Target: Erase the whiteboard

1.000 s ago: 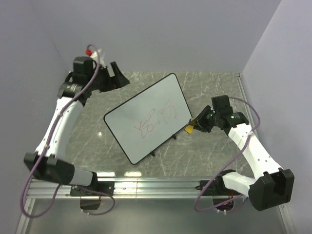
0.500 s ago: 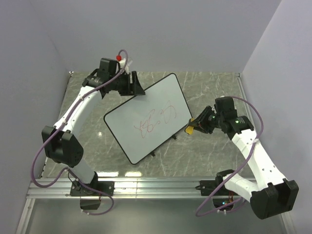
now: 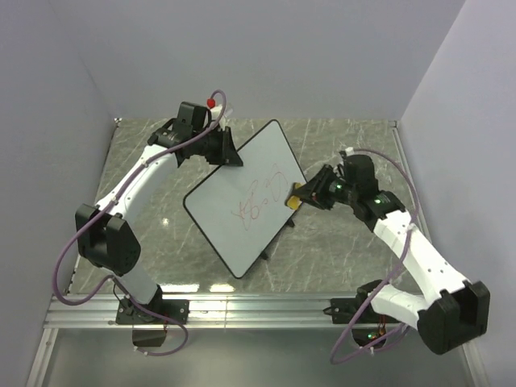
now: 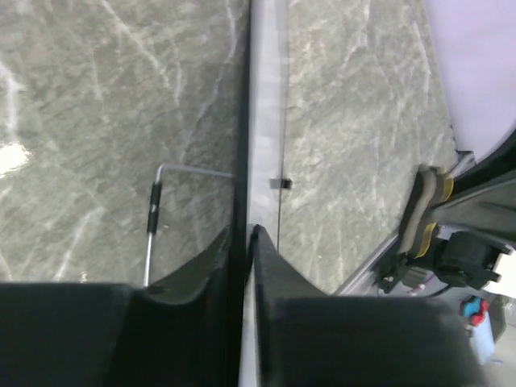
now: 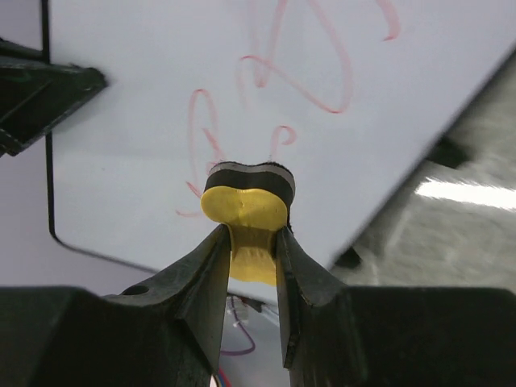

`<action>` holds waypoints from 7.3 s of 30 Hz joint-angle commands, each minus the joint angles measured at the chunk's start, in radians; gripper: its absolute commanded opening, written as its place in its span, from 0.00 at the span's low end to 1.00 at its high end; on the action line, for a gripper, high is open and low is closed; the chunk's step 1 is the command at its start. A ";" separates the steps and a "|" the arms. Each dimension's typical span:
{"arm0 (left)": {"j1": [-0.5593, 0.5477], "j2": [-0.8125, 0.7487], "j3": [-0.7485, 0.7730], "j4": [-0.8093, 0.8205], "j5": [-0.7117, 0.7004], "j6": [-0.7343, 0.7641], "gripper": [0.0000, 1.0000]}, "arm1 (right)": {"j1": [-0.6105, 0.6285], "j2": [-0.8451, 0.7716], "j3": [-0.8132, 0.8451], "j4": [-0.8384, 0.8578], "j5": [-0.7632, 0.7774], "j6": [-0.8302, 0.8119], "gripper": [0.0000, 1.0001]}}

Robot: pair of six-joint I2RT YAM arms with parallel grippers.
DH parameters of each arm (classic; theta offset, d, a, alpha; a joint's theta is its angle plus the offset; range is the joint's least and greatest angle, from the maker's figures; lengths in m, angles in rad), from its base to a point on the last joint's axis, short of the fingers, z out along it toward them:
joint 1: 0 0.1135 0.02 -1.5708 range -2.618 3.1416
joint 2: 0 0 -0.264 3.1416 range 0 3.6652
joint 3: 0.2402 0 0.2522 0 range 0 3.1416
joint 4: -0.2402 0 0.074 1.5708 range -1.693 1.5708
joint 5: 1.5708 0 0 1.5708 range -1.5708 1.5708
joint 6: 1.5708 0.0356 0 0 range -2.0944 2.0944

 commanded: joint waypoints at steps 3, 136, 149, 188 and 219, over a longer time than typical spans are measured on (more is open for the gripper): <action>-0.020 -0.027 -0.051 -0.043 -0.061 0.028 0.08 | 0.129 0.134 0.072 0.291 -0.004 0.072 0.00; -0.120 -0.196 -0.223 -0.105 -0.289 -0.001 0.00 | 0.646 0.321 -0.430 0.669 0.510 0.556 0.00; -0.134 -0.227 -0.241 -0.111 -0.306 0.003 0.00 | 0.452 0.079 -0.301 0.613 0.564 0.560 0.00; -0.161 -0.236 -0.243 -0.125 -0.319 0.003 0.00 | 0.374 0.337 -0.358 0.731 0.428 0.523 0.00; -0.243 -0.163 -0.140 -0.177 -0.417 0.008 0.00 | 0.187 0.392 -0.213 0.726 0.271 0.464 0.00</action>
